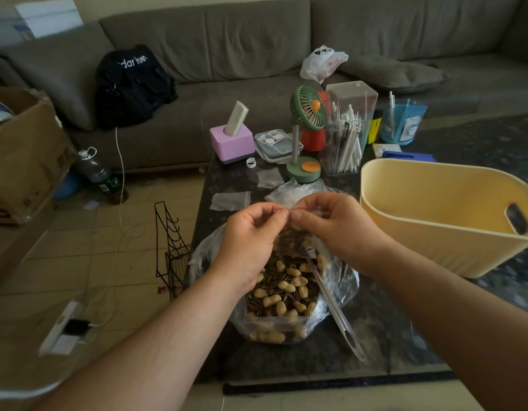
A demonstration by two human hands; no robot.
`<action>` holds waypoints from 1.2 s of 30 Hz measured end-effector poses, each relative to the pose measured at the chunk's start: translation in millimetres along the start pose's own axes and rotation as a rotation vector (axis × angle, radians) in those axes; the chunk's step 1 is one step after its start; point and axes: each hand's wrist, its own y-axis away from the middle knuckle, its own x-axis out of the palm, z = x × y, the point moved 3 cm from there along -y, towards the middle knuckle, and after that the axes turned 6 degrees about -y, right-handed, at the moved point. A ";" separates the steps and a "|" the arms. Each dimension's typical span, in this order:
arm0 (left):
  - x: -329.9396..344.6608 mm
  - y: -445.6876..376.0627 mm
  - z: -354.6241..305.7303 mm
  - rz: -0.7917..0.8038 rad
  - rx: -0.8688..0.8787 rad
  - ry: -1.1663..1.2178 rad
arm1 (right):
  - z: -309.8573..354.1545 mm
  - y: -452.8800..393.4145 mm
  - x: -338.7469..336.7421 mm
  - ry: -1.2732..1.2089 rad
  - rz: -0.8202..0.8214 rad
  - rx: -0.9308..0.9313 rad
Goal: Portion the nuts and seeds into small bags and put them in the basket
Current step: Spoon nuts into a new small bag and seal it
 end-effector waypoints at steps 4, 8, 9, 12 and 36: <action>1.4 2.0 -0.8 0.030 -0.011 0.020 | 0.7 0.4 0.9 0.011 0.025 0.008; 1.1 2.7 -3.9 0.062 0.005 0.022 | 0.9 0.3 -0.6 0.011 -0.017 0.020; 0.7 2.1 -4.2 0.069 0.007 0.017 | 0.9 0.0 -0.8 0.015 -0.023 0.018; -1.5 0.4 -3.4 0.073 0.009 0.001 | 1.3 -0.5 -1.9 0.024 -0.042 0.024; -2.5 1.5 -4.2 0.084 0.209 -0.310 | 11.1 -1.2 -2.0 0.388 -0.038 -0.048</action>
